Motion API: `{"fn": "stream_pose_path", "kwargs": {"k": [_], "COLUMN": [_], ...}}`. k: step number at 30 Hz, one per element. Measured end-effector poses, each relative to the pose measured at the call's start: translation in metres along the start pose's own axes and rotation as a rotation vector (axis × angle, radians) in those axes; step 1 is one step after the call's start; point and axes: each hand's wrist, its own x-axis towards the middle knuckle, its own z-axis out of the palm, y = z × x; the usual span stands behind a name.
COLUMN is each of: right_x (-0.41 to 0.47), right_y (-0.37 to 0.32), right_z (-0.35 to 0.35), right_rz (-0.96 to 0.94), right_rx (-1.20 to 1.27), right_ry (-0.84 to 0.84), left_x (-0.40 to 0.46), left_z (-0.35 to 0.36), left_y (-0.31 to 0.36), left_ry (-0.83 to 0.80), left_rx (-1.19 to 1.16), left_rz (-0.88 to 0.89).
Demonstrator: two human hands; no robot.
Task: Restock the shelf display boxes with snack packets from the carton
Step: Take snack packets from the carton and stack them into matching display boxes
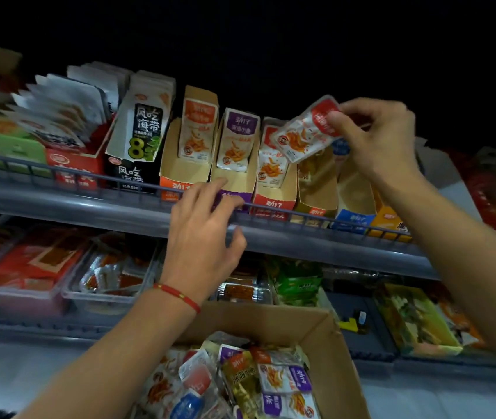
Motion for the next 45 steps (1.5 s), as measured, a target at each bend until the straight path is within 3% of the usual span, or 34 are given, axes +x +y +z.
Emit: {"fn": "stream_pose_path", "kwargs": {"k": [4, 8, 16, 25, 35, 45], "right_x": [0.017, 0.026, 0.035, 0.031, 0.036, -0.008], "right_y": [0.0, 0.004, 0.017, 0.029, 0.033, 0.023], "right_z": [0.024, 0.05, 0.079, 0.085, 0.098, 0.055], "right_rz": [-0.132, -0.171, 0.0, -0.128, -0.114, -0.264], "right_rx": [-0.218, -0.276, -0.207, -0.338, -0.389, -0.298], "right_ry": [-0.167, -0.296, -0.411, -0.232, -0.188, -0.089], "left_x": [-0.007, -0.008, -0.008, -0.006, -0.008, -0.023], "left_z": [-0.006, -0.012, -0.013, -0.012, -0.008, -0.01], "left_y": [0.001, -0.003, -0.008, -0.007, -0.007, -0.008], "left_ry": [-0.115, -0.165, -0.189, -0.188, -0.195, -0.143], "left_rx": [0.094, 0.109, 0.087, 0.067, 0.047, -0.015], "left_rz": [0.009, -0.01, -0.079, -0.125, -0.135, -0.048]}}
